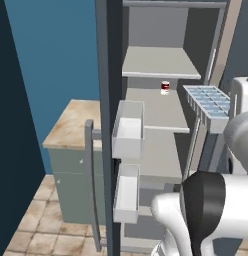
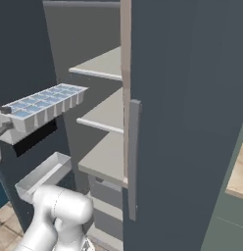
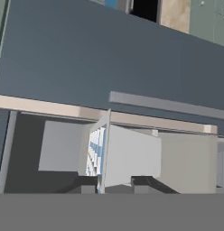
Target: Open the freezer door, pick up the ice cube tray from the freezer, and place it on the dining counter.
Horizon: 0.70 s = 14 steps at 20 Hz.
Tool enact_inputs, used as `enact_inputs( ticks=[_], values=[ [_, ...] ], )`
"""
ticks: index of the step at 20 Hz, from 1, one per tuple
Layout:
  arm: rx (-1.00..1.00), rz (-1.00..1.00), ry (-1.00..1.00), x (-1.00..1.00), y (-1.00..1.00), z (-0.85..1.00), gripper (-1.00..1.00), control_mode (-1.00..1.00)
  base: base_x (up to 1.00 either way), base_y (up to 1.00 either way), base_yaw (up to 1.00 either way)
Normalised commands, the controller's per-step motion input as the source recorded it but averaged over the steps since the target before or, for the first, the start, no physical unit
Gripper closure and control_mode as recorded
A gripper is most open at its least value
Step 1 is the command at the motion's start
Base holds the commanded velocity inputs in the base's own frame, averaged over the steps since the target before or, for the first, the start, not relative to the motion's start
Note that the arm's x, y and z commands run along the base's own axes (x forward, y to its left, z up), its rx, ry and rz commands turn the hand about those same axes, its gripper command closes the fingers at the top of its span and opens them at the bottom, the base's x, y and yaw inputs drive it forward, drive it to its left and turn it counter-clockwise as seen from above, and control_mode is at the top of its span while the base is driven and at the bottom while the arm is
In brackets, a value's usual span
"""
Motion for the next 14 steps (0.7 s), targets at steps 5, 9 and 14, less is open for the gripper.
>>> enact_inputs(
  ticks=[5, 9, 14],
  values=[
    [0.0, 0.0, 0.0, 0.0, 0.0, 0.0, 1.0, 1.0, -0.89, 0.0, 0.12],
    [0.0, 0.0, 0.0, 0.0, 0.0, 0.0, 1.0, 1.0, -0.88, -0.11, 0.19],
    [0.0, 0.0, 0.0, 0.0, 0.0, 0.0, 1.0, 1.0, -0.76, -0.39, 0.3]
  ],
)
